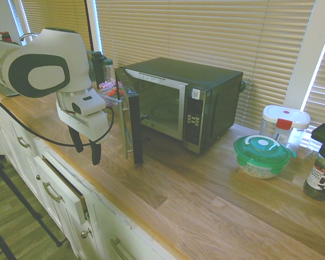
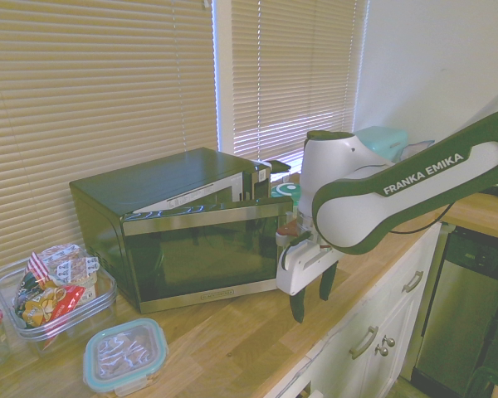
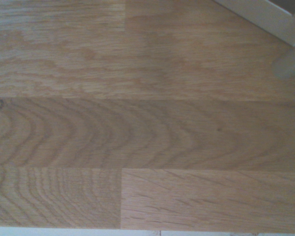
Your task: Close the microwave
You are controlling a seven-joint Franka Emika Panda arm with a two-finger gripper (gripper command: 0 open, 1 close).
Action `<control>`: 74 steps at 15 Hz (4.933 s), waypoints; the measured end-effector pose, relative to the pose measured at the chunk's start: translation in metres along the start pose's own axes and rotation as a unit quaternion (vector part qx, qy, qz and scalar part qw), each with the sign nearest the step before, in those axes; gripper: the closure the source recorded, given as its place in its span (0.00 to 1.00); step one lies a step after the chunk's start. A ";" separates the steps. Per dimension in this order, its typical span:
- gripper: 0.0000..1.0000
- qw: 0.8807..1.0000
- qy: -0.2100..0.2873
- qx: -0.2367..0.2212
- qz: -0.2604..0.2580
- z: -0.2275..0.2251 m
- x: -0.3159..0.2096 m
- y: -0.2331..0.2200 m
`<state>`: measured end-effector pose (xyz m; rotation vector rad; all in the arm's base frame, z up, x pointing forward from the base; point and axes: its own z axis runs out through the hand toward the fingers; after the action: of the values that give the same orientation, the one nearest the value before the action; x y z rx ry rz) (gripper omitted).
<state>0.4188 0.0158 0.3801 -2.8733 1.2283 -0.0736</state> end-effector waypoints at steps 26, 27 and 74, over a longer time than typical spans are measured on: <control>0.00 0.994 0.107 0.014 0.014 -0.096 0.015 -0.089; 0.00 0.994 0.103 0.012 0.019 -0.096 0.025 -0.093; 0.00 0.999 0.017 -0.018 0.047 -0.117 0.170 -0.139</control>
<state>0.6308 -0.0109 0.5075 -2.8507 1.3836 -0.0994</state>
